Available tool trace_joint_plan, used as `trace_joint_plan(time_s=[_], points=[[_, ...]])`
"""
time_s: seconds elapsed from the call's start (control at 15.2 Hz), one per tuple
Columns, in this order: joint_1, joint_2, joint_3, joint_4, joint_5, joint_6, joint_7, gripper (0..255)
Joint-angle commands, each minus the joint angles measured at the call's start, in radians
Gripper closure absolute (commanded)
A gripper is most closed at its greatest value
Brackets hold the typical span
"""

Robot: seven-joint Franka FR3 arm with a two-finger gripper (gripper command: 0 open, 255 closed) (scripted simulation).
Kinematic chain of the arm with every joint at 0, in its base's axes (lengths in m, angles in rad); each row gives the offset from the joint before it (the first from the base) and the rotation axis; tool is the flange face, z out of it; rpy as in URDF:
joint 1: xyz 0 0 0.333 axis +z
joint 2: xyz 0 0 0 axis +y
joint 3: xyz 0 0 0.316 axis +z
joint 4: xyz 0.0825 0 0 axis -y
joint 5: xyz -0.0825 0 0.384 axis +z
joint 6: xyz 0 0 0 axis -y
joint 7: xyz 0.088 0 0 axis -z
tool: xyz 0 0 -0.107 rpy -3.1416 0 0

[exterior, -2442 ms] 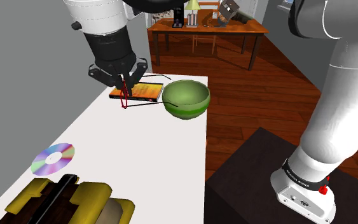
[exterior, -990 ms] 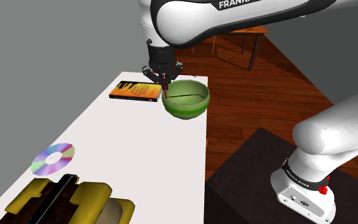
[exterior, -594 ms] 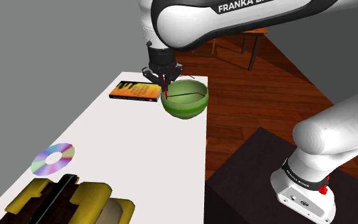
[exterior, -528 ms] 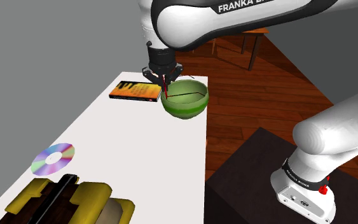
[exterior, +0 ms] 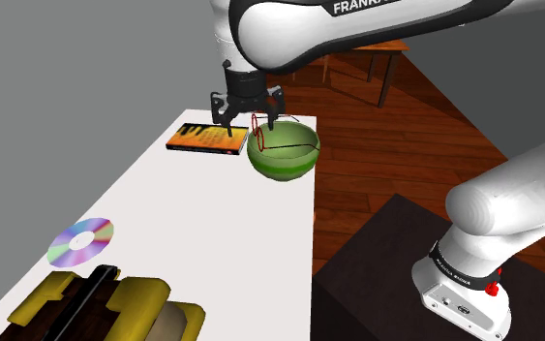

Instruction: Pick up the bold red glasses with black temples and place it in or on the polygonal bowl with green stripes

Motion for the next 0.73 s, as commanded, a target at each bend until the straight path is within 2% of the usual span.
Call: trace_joint_plan(time_s=[0.0, 0.13, 0.66], points=[[0.005, -0.009, -0.009, 0.044, 0.006, -0.051, -0.004, 0], [0.006, -0.012, -0.015, 0.102, 0.007, -0.111, -0.004, 0], [0.006, -0.012, -0.015, 0.102, 0.007, -0.111, -0.004, 0]])
